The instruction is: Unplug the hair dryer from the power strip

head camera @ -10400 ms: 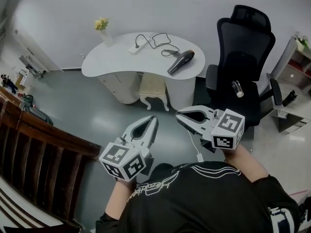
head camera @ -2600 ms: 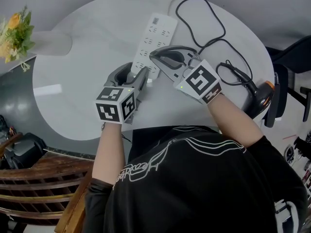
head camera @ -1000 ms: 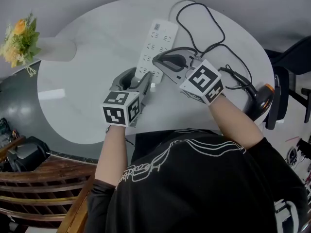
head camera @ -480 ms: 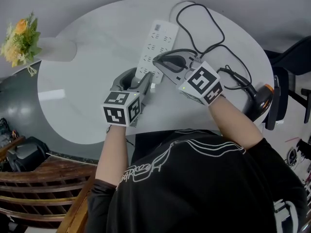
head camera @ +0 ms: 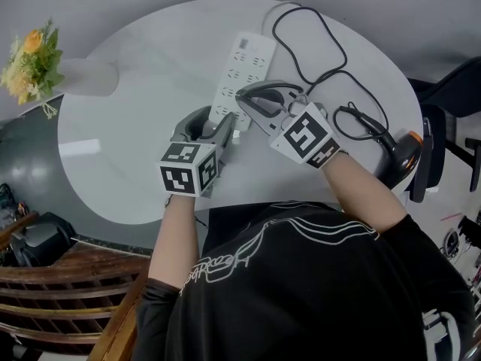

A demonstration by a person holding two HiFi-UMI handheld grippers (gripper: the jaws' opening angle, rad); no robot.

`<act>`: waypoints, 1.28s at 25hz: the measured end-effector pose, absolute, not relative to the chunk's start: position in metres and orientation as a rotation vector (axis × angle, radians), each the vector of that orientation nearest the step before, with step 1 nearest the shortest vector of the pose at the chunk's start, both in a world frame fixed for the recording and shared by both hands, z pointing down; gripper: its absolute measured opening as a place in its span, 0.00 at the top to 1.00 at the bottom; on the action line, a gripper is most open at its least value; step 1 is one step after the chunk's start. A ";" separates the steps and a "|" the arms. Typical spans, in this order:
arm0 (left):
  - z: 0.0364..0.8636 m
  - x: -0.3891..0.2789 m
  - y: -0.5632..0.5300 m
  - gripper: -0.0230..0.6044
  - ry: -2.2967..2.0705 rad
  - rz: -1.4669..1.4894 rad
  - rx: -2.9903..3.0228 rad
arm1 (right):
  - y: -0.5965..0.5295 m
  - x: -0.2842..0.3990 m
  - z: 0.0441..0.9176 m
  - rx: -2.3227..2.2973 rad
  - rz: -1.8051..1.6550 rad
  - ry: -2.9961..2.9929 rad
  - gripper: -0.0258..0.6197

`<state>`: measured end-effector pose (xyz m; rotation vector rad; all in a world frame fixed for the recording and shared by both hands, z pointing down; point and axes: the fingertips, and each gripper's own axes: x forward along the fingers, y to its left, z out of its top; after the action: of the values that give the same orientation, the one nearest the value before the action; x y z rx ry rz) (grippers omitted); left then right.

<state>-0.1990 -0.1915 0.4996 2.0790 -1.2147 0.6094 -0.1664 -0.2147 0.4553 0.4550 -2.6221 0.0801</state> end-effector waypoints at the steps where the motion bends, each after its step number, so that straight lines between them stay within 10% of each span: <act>1: 0.500 -0.199 -0.191 0.64 -1.215 0.609 2.079 | -0.215 -0.166 0.456 0.454 0.117 -2.632 0.92; 32: 0.499 -0.198 -0.193 0.64 -1.196 0.617 2.109 | -0.222 -0.163 0.455 0.515 0.238 -2.630 0.92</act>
<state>-0.1975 -0.1925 0.4994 2.1089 -1.1961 0.6167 -0.1632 -0.2219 0.4555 0.5154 -2.6303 0.2378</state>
